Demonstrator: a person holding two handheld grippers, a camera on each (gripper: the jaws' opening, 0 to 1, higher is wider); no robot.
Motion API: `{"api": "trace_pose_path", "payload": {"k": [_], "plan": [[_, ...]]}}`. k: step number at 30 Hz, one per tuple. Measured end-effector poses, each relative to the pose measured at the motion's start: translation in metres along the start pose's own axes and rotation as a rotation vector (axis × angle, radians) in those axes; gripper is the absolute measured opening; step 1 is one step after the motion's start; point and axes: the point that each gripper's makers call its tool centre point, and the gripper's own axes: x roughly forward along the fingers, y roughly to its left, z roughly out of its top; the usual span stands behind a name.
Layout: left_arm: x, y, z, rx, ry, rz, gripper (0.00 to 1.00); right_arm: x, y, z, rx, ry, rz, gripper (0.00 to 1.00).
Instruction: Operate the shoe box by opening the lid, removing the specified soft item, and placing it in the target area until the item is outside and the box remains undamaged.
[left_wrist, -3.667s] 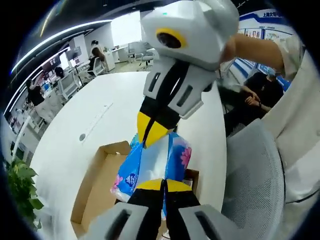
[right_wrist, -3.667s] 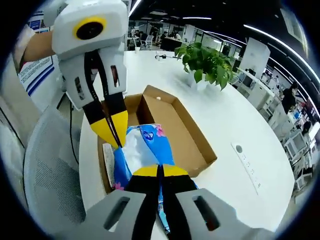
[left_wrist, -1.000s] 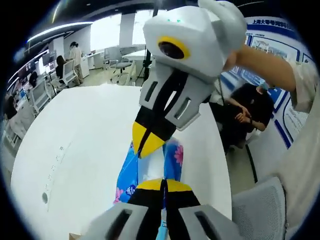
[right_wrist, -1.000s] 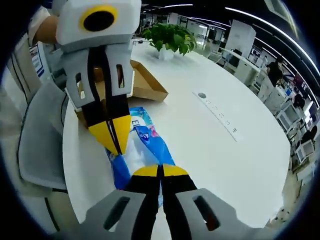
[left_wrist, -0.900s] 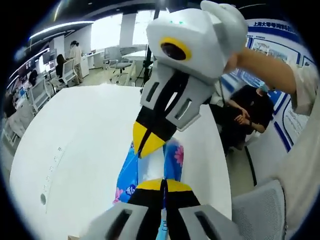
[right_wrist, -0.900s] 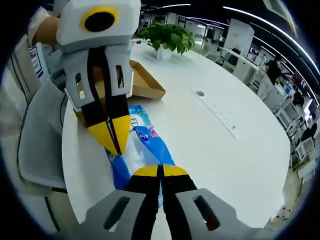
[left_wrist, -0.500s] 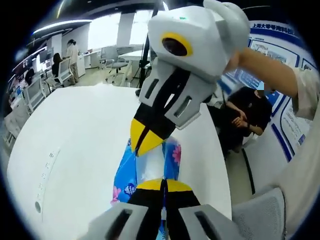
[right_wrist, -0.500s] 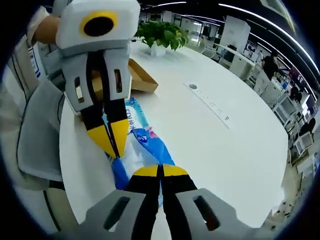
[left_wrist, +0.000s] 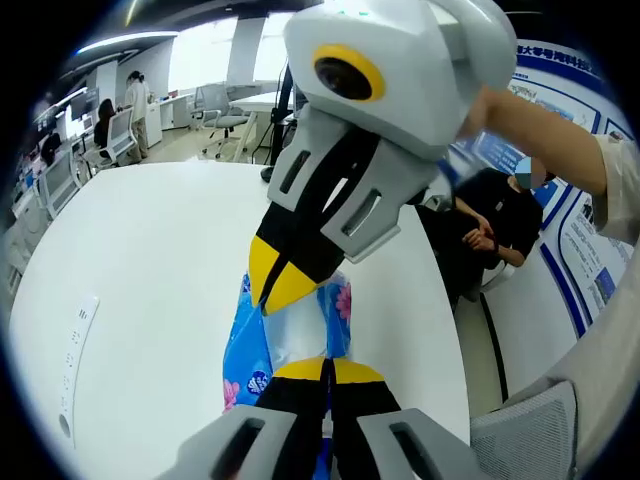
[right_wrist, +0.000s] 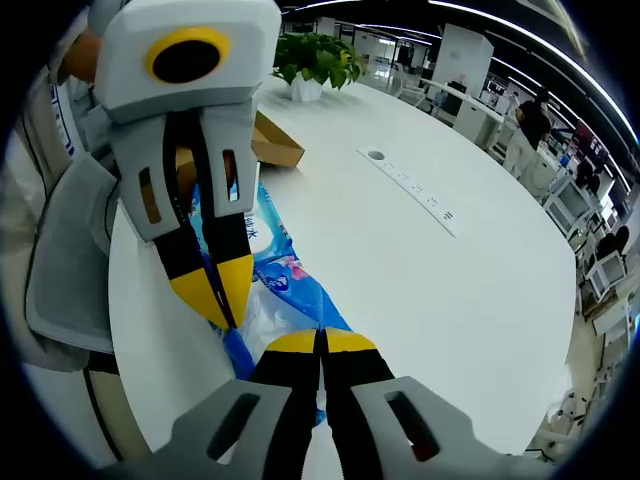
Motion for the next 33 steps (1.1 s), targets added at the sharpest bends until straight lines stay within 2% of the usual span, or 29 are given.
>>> {"api": "trace_pose_path", "payload": {"k": [12, 28, 33], "plan": [[0.025, 0.009, -0.013, -0.045, 0.029, -0.004, 0.00, 0.018, -0.005, -0.019, 0.031, 0.022, -0.014, 0.00], [0.034, 0.007, -0.020, -0.053, 0.032, 0.006, 0.00, 0.030, -0.012, -0.030, 0.034, 0.045, -0.031, 0.00], [0.033, 0.007, -0.020, -0.046, 0.032, 0.020, 0.00, 0.026, -0.014, -0.032, 0.034, 0.039, -0.037, 0.04]]}}
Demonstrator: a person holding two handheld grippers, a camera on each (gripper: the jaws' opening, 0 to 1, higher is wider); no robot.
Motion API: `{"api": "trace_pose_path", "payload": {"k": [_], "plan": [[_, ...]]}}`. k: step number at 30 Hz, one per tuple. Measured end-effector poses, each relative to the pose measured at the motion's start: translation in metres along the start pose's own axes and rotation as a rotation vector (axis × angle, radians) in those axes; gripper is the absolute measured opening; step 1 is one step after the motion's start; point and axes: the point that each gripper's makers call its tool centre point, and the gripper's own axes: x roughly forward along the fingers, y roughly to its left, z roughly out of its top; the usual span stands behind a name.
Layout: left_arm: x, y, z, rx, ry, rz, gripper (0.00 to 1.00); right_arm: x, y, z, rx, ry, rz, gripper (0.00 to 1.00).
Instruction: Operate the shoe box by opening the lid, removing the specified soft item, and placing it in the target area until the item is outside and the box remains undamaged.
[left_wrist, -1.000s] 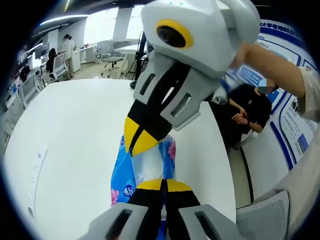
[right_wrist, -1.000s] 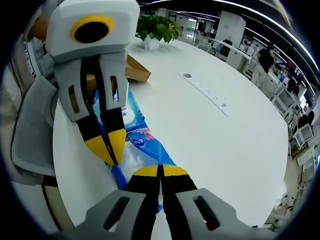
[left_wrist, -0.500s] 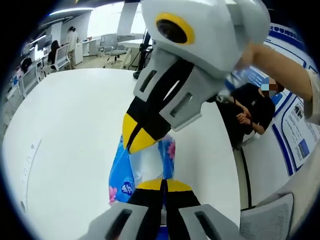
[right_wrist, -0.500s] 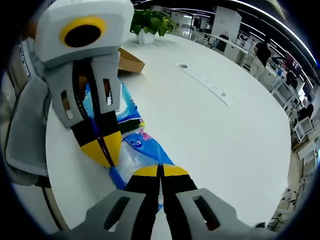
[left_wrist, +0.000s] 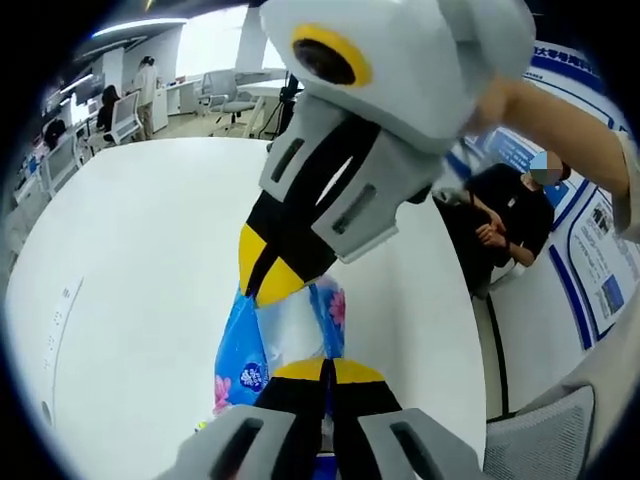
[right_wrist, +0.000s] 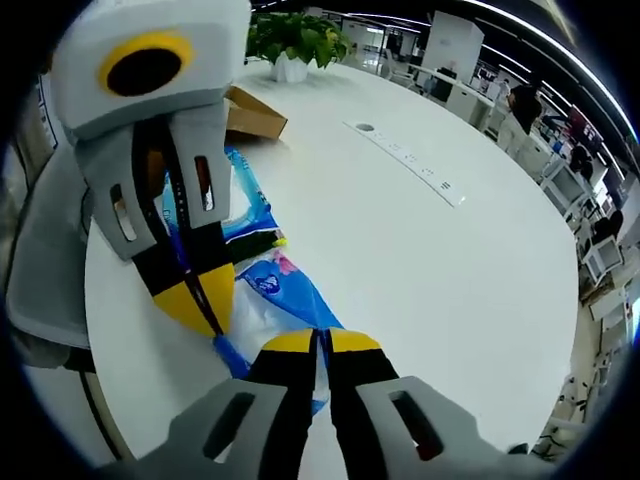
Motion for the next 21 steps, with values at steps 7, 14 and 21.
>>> {"api": "trace_pose_path", "payload": {"k": [7, 14, 21], "plan": [[-0.008, 0.001, 0.008, -0.008, -0.027, 0.030, 0.06, -0.008, -0.002, 0.004, 0.004, -0.017, -0.018, 0.13], [-0.025, 0.000, 0.005, 0.018, -0.029, 0.065, 0.18, -0.020, 0.003, 0.013, 0.020, -0.038, -0.020, 0.23], [-0.050, -0.003, -0.004, -0.016, -0.041, 0.098, 0.28, -0.037, 0.015, 0.030, 0.015, -0.069, -0.043, 0.32]]}}
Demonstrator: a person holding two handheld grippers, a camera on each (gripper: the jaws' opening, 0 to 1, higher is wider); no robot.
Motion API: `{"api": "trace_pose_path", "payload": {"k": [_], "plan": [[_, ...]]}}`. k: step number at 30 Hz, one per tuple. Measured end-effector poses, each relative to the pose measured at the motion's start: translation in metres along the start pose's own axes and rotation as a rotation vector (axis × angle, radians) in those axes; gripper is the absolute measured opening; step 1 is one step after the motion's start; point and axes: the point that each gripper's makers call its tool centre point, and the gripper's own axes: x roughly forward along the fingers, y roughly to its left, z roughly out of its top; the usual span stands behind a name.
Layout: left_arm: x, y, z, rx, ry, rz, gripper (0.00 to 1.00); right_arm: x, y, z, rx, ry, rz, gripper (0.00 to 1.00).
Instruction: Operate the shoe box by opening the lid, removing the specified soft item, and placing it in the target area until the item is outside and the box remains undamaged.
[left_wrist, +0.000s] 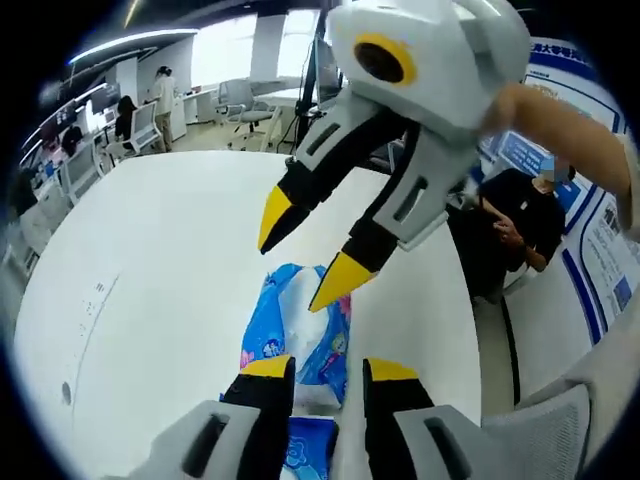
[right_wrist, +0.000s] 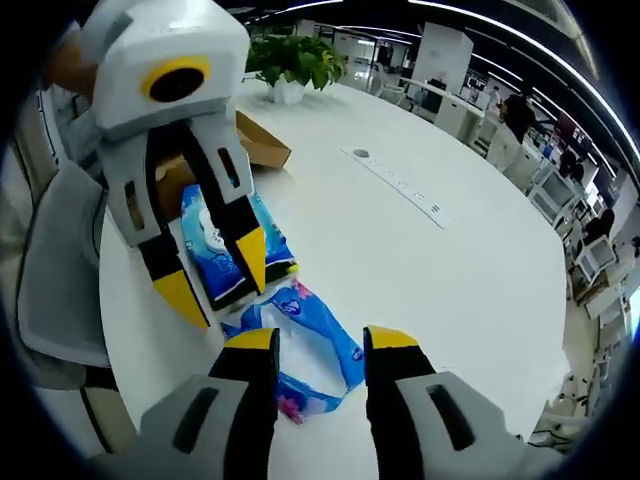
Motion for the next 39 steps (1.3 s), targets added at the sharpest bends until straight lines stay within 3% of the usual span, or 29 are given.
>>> {"api": "trace_pose_path", "payload": {"k": [6, 14, 22, 39], "plan": [[-0.031, 0.000, -0.009, -0.074, -0.049, 0.051, 0.36, -0.012, 0.012, 0.019, 0.018, -0.045, -0.015, 0.40], [-0.071, -0.002, -0.029, -0.099, -0.092, 0.109, 0.46, -0.028, 0.034, 0.042, 0.040, -0.099, -0.030, 0.45], [-0.109, -0.004, -0.044, -0.121, -0.145, 0.151, 0.53, -0.035, 0.057, 0.054, 0.027, -0.111, -0.025, 0.51], [-0.186, -0.002, -0.104, -0.182, -0.221, 0.242, 0.66, -0.024, 0.111, 0.090, 0.010, -0.147, 0.062, 0.60]]}}
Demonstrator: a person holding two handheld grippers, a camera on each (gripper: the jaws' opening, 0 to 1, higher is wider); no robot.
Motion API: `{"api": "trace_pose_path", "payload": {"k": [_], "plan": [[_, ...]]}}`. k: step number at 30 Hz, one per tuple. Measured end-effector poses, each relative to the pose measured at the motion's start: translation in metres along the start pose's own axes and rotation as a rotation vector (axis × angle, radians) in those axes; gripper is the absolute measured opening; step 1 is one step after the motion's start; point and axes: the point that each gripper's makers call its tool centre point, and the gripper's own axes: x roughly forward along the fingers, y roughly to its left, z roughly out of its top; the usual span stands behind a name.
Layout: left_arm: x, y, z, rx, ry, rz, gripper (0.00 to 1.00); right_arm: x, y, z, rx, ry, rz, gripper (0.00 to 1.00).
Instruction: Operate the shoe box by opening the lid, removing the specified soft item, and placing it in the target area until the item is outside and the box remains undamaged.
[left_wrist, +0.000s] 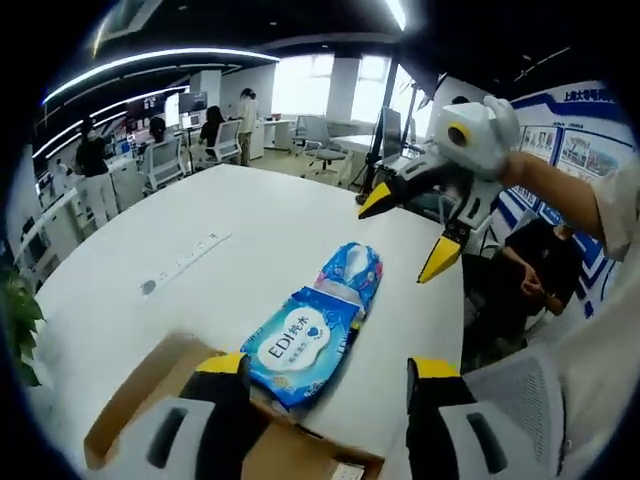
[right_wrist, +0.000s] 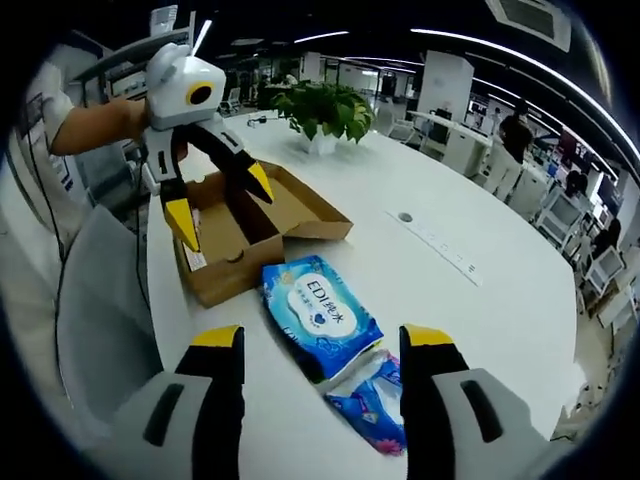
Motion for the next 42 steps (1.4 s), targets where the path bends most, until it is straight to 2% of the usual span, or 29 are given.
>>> {"api": "trace_pose_path", "payload": {"k": [5, 13, 20, 23, 29, 34, 38, 42], "plan": [[-0.029, 0.008, -0.006, 0.031, -0.050, 0.047, 0.69, 0.011, 0.021, 0.008, -0.014, 0.000, 0.056, 0.61], [-0.064, 0.017, -0.025, 0.046, -0.062, 0.099, 0.74, 0.030, 0.050, 0.016, -0.062, 0.010, 0.134, 0.61], [-0.094, 0.029, -0.054, -0.007, -0.067, 0.144, 0.78, 0.047, 0.071, 0.024, -0.103, 0.015, 0.196, 0.61], [-0.109, 0.034, -0.068, -0.064, -0.082, 0.159, 0.79, 0.056, 0.079, 0.029, -0.121, 0.015, 0.220, 0.63], [-0.134, 0.046, -0.092, -0.067, -0.069, 0.215, 0.82, 0.070, 0.093, 0.036, -0.156, 0.029, 0.271, 0.62], [-0.148, 0.052, -0.109, -0.092, -0.075, 0.244, 0.84, 0.079, 0.101, 0.043, -0.202, 0.035, 0.292, 0.63], [-0.157, 0.055, -0.124, -0.105, -0.056, 0.272, 0.84, 0.086, 0.104, 0.048, -0.228, 0.030, 0.299, 0.61], [-0.163, 0.060, -0.140, -0.115, -0.030, 0.306, 0.83, 0.097, 0.110, 0.052, -0.247, 0.039, 0.320, 0.63]]}}
